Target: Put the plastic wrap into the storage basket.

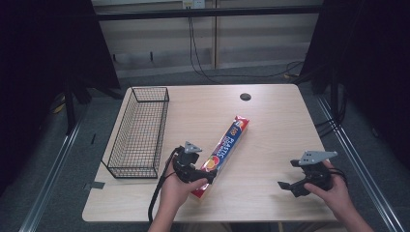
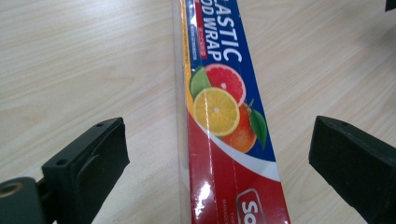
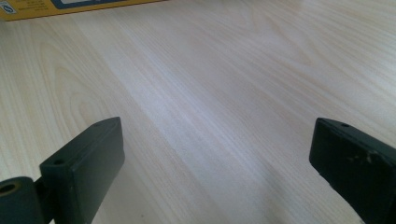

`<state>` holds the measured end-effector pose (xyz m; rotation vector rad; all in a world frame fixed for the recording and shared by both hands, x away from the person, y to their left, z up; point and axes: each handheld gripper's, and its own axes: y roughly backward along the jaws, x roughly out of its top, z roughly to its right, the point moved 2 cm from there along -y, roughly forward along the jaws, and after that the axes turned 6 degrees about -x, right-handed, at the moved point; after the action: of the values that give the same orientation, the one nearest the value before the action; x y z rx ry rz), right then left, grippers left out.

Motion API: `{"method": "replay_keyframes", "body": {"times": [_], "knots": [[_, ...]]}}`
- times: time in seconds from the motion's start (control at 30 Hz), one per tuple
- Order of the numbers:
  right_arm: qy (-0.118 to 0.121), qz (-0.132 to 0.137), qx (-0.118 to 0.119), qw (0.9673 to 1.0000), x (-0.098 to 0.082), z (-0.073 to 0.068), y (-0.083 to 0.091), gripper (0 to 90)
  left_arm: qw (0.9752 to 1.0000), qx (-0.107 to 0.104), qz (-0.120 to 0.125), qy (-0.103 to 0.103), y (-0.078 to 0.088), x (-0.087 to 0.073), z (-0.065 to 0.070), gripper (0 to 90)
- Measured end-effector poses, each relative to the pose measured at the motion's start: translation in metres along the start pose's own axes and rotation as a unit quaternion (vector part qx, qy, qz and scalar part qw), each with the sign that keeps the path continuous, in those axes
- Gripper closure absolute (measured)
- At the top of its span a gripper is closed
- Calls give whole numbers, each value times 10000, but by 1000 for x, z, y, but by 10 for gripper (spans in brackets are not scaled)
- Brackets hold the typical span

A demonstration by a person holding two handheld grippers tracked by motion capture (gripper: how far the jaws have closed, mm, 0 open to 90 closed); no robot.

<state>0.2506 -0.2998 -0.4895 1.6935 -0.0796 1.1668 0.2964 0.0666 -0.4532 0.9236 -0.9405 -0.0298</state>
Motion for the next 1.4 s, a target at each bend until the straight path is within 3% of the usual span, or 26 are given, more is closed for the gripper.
{"method": "replay_keyframes", "body": {"times": [0.1, 0.27, 0.43, 0.87, 0.97, 1.0, 1.4], "knots": [[-50, -10, 16, 10000, 0, 1, 0, 33, 10000, 1, 30, 6, 2, 3, -1, 39], [-86, 19, 3, 10000, 0, 1, 3, 36, 9992, -5, 374, 174, 3, 12, 1, 33], [-131, 70, -38, 9999, -1, 3, 5, 36, 9998, -117, 151, 85, -5, 19, 4, 29], [-163, 100, -37, 9998, 0, 4, 6, 37, 9999, -37, 36, 133, -21, 41, 0, 55], [-174, 68, -18, 9998, 0, 3, 5, 38, 9999, -5, -81, 88, -25, 44, 0, 59], [-155, 45, 4, 9999, 0, 2, 3, 38, 9998, -79, -83, 153, -31, 46, 0, 61], [-148, 47, 4, 9999, 0, 2, 2, 39, 9989, -73, -397, 228, -56, 54, -5, 100]]}}
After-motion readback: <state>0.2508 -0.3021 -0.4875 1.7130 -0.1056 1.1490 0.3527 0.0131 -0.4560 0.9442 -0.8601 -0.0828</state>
